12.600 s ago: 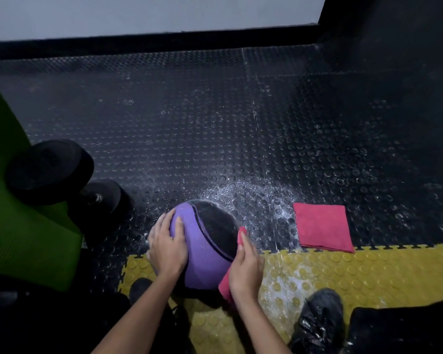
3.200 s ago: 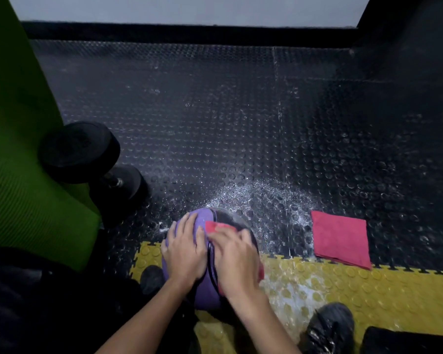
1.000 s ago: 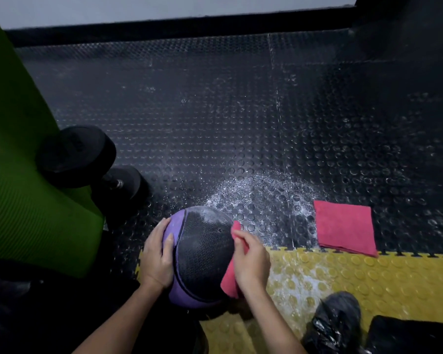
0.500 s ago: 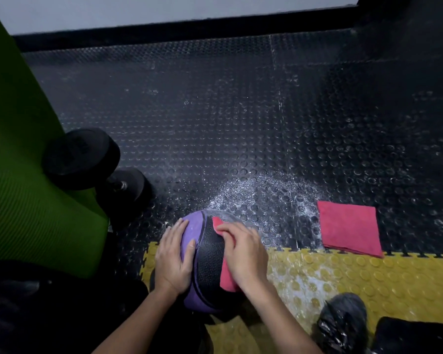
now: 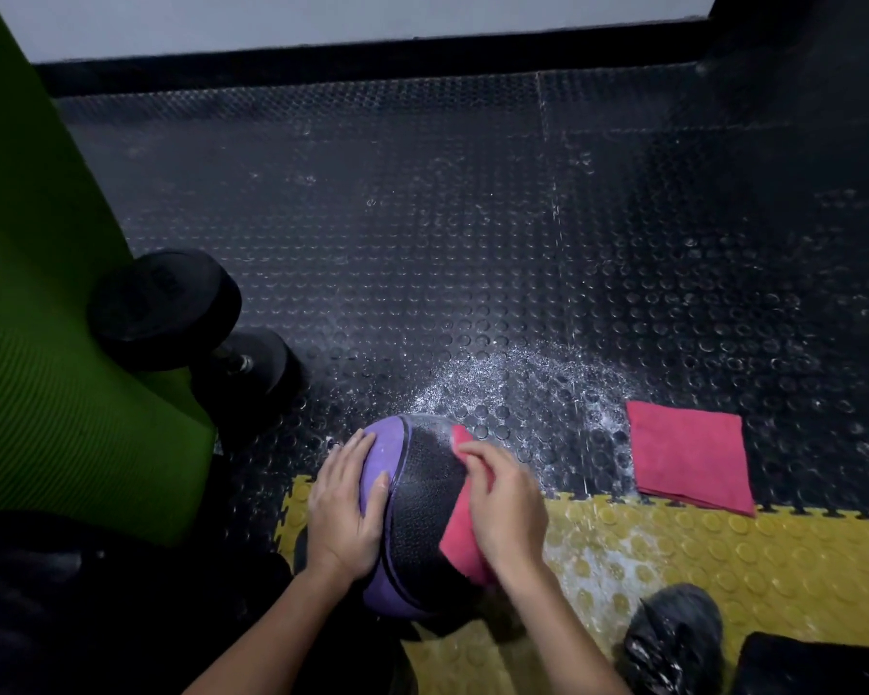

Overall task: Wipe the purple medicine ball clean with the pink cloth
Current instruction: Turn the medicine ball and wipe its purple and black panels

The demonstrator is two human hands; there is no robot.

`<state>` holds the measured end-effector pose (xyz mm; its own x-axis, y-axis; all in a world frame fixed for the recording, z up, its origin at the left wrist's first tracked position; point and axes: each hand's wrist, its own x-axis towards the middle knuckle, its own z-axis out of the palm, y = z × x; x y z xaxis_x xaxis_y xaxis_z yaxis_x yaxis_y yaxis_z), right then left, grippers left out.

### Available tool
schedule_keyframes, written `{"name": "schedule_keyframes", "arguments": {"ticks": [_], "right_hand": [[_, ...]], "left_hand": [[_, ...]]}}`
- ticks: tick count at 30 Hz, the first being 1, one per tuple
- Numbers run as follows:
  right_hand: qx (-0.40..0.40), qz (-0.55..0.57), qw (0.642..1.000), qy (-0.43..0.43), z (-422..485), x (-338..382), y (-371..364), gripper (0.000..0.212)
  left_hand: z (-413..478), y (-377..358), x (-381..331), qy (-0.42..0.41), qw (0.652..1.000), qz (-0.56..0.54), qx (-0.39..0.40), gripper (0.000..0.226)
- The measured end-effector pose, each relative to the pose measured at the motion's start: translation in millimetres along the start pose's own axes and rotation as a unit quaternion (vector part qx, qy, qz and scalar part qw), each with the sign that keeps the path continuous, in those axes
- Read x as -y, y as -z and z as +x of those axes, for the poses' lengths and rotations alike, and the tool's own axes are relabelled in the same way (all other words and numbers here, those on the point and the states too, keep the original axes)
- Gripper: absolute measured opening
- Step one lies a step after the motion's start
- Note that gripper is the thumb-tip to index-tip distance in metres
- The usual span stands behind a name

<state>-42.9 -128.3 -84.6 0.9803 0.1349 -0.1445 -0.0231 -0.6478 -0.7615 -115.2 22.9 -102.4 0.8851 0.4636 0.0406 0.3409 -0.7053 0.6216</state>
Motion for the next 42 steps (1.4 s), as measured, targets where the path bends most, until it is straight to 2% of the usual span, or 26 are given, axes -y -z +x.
{"name": "schedule_keyframes", "arguments": {"ticks": [3,5,7,10,11,13,16,18,20,21,23,25,26,30,31,33,36,37,38,39,42], "right_hand": [[0.021,0.064,0.983,-0.170,14,-21,10,0.021],[0.029,0.031,0.979,-0.199,15,-20,15,0.019],[0.023,-0.034,0.987,-0.153,8,-6,16,0.018],[0.021,-0.041,0.999,0.000,-8,16,10,0.020],[0.022,-0.041,0.999,0.025,-10,18,9,0.019],[0.012,-0.033,0.999,-0.015,-3,7,8,0.018],[0.023,0.026,0.984,-0.172,14,-23,14,0.014],[0.036,0.037,0.977,-0.205,17,-28,21,0.015],[0.040,-0.028,0.984,-0.169,13,-15,21,0.015],[0.038,-0.054,0.990,-0.121,8,-5,20,0.017],[0.038,-0.058,0.998,-0.002,-5,17,16,0.020],[0.039,-0.057,0.996,0.057,-12,24,11,0.020],[0.029,-0.052,0.997,0.048,-9,19,10,0.019],[0.013,0.016,0.991,-0.131,14,-15,16,0.015],[0.009,0.020,0.989,-0.147,16,-19,18,0.015],[-0.003,-0.013,0.994,-0.108,11,-10,15,0.016],[-0.042,-0.050,0.995,0.078,-10,15,4,0.018],[-0.047,-0.060,0.991,0.113,-13,17,1,0.018],[-0.045,-0.059,0.990,0.118,-9,14,2,0.018],[-0.035,-0.047,0.995,0.087,-2,8,5,0.018],[-0.014,0.024,0.997,-0.069,17,-14,18,0.016]], "left_hand": [[-2,-3,-6,0.001,1.000,0.025,0.007,0.065],[-2,-6,-8,-0.008,0.999,0.032,0.012,0.063],[-2,-8,-7,-0.019,0.999,0.036,0.017,0.061],[-3,-10,-3,-0.030,0.999,0.040,0.019,0.060],[-3,-10,-3,-0.029,0.999,0.039,0.017,0.060],[-2,-10,-3,-0.020,0.999,0.034,0.011,0.062],[-1,-11,-5,-0.022,0.999,0.035,0.010,0.064],[-2,-12,-7,-0.025,0.999,0.035,0.007,0.061],[-3,-12,-8,-0.032,0.999,0.040,0.003,0.060],[-3,-13,-8,-0.036,0.998,0.042,0.002,0.061],[-3,-14,-5,-0.037,0.999,0.040,0.001,0.060],[-2,-13,-2,-0.029,0.999,0.032,-0.004,0.059],[-1,-13,-1,-0.026,0.999,0.027,-0.006,0.059],[1,-13,-6,-0.010,1.000,0.021,-0.004,0.060],[1,-14,-9,-0.007,1.000,0.023,-0.004,0.061],[2,-14,-16,0.003,0.999,0.032,-0.006,0.063],[5,-16,-23,0.026,0.999,0.044,0.004,0.070],[6,-16,-25,0.033,0.998,0.044,0.009,0.073],[8,-16,-27,0.041,0.998,0.045,0.013,0.074],[9,-16,-29,0.047,0.998,0.045,0.013,0.076],[13,-17,-35,0.070,0.996,0.047,0.013,0.078]]}}
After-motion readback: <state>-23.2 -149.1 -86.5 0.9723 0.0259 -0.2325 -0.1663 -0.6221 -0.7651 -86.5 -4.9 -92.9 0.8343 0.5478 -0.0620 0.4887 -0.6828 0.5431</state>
